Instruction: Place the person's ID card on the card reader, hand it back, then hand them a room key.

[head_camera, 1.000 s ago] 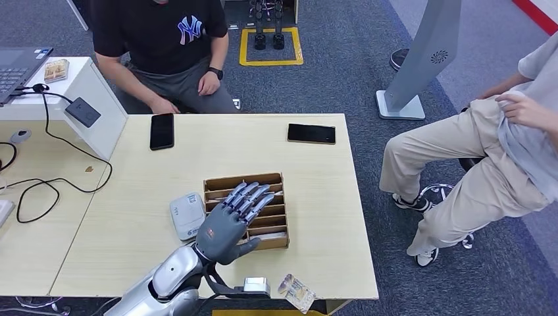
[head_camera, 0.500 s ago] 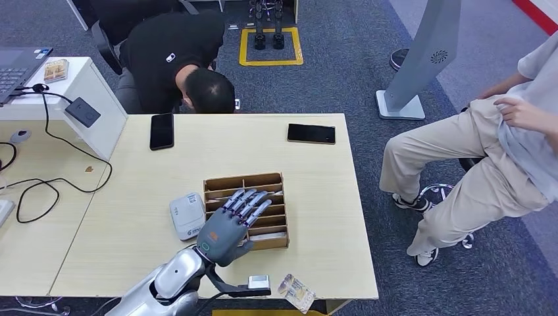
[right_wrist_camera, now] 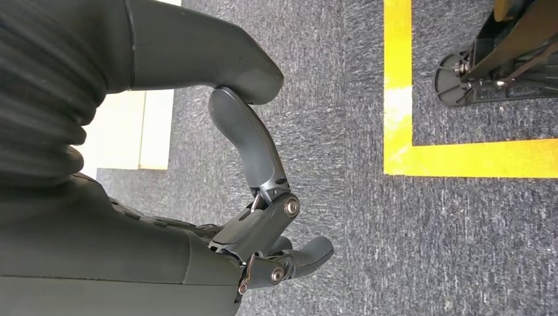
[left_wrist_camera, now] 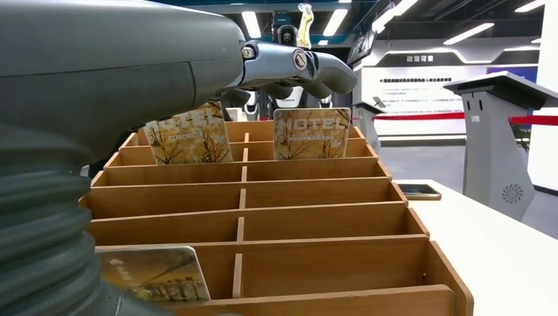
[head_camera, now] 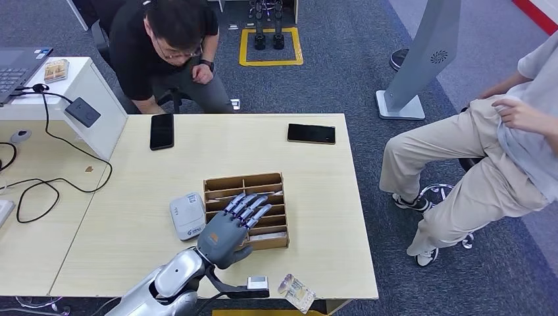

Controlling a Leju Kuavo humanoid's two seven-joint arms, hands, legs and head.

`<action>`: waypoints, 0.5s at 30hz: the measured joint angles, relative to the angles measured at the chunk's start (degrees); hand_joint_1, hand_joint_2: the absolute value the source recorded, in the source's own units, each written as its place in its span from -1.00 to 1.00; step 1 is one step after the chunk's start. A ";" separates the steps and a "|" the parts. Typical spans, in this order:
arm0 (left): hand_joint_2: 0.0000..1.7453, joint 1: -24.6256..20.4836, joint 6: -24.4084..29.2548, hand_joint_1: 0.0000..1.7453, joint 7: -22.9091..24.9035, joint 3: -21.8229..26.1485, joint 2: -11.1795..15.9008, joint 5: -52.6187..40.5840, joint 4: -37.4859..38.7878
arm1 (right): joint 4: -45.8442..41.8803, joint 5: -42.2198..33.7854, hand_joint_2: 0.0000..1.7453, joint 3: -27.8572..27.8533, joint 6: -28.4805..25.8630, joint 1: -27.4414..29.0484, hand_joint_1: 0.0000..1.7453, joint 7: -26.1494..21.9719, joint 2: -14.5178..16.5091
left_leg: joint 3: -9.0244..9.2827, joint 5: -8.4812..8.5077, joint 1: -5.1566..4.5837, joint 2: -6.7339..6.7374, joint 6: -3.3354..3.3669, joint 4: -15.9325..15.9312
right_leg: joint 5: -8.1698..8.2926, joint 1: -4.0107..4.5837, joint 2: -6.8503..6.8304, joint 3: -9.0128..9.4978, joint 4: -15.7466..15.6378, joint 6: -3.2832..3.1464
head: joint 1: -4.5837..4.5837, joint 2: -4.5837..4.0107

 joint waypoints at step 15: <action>1.00 0.37 1.93 -1.00 1.23 1.31 0.20 -0.18 0.80 | -0.11 0.00 1.00 0.03 -0.17 0.12 -1.00 0.03 0.00 | -0.01 0.00 0.00 0.00 0.00 0.00 | 0.00 0.00 0.00 0.00 0.00 0.00 | 0.01 -0.01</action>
